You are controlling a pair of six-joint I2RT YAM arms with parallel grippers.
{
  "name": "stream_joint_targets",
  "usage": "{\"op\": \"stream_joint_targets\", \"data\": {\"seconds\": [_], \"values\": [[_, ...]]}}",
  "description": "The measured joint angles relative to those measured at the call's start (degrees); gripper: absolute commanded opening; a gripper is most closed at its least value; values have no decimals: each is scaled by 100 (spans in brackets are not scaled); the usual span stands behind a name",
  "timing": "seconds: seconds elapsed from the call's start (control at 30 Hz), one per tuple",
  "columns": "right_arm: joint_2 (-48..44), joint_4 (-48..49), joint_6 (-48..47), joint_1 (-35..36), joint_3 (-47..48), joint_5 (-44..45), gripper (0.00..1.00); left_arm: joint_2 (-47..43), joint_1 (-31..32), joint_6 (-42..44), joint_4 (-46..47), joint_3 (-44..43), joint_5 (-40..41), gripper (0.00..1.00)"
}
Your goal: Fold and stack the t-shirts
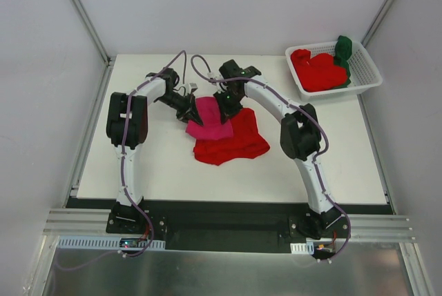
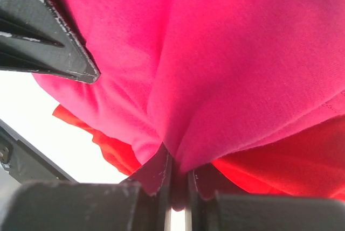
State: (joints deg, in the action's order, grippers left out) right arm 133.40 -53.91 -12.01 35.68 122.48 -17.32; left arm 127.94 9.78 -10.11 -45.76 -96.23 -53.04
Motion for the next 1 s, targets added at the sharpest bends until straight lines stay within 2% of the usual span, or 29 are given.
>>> {"op": "stream_joint_targets", "data": {"seconds": [0.77,0.83,0.93,0.97,1.0], "values": [[-295,-39,-258,66,-50,92,3,-710,4,70,-107,105,-48,0],[-295,-39,-269,79,-50,109,9,-732,4,72,-109,111,-48,0],[-295,-37,-289,98,-50,149,10,-763,4,74,-120,114,-48,0],[-295,-37,-293,103,-50,151,13,-767,4,76,-120,114,-48,0],[-295,-37,-306,109,-50,162,25,-774,4,76,-125,114,-48,0]]}}
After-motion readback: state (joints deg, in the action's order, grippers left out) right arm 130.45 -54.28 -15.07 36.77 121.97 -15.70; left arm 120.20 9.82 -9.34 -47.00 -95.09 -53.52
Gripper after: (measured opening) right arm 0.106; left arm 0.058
